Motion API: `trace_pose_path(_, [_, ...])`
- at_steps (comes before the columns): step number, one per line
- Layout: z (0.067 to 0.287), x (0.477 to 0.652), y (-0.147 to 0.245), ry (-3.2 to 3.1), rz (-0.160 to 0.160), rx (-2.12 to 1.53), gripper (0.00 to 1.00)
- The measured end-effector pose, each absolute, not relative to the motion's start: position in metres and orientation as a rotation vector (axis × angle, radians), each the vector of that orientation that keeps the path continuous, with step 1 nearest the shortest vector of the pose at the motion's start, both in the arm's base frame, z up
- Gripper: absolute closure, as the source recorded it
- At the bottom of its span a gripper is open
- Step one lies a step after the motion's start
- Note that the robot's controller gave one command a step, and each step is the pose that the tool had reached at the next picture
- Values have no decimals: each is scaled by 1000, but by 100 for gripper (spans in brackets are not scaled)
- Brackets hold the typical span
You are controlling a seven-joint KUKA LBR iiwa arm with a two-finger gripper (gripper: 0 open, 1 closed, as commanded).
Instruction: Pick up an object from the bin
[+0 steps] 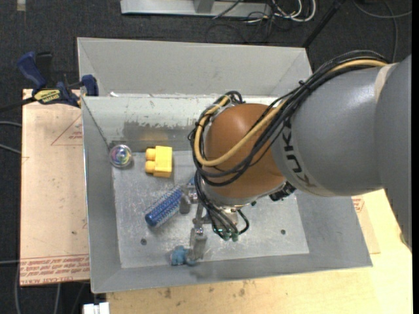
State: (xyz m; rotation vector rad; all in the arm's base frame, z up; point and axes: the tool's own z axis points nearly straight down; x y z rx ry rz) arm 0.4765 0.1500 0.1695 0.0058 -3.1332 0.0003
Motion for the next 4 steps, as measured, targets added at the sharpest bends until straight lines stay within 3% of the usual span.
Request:
trace_pose_path(1, [67,622,208,-3142,-4,180,0])
trace_pose_path(2, [70,609,138,-3137,3,178,0])
trace_pose_path(3, [69,608,142,-3136,-3,186,100])
trace_pose_path(4, [213,597,120,-3141,-2,259,100])
